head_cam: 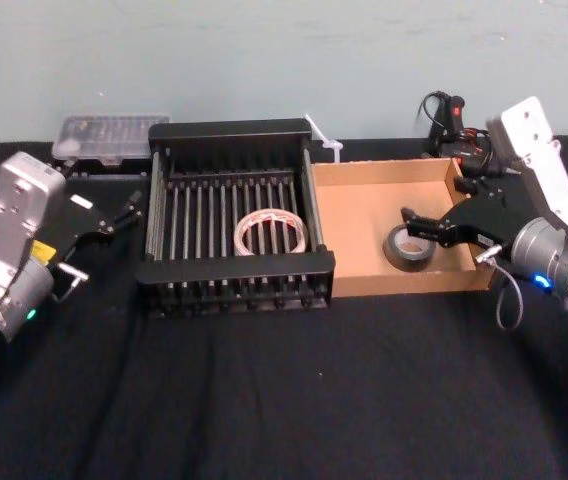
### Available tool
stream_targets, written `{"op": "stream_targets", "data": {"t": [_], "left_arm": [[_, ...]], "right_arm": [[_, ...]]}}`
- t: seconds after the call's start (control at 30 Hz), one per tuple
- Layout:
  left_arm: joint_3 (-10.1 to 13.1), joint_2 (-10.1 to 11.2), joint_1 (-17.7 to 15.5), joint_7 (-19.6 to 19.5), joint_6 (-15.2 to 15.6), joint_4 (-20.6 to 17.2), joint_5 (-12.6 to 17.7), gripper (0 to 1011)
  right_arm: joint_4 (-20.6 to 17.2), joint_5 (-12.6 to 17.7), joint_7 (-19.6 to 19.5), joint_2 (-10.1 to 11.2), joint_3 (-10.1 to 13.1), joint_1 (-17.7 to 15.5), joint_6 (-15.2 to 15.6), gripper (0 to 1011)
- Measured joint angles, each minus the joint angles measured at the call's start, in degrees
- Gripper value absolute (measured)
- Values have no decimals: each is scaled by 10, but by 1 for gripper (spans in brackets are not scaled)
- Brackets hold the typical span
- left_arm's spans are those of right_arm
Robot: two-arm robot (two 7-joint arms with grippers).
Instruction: Pick up the white tape and place it into the black box , Pick up the silver tape and place it into the brown box.
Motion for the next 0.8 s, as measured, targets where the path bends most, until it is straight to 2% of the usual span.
{"op": "stream_targets", "data": {"t": [0.27, 0.5, 0.7, 0.8], "left_arm": [[0, 0, 0, 0, 0, 0, 0, 1001], [0, 0, 0, 0, 0, 0, 0, 1001], [0, 0, 0, 0, 0, 0, 0, 1001], [0, 0, 0, 0, 0, 0, 0, 1001]], "right_arm": [[2, -22, -47, -19, 34, -41, -98, 1002], [17, -47, -84, -31, 56, -73, -164, 1002], [27, -73, -107, -38, 64, -91, -196, 1002], [30, -81, -113, -41, 66, -95, -203, 1002]]}}
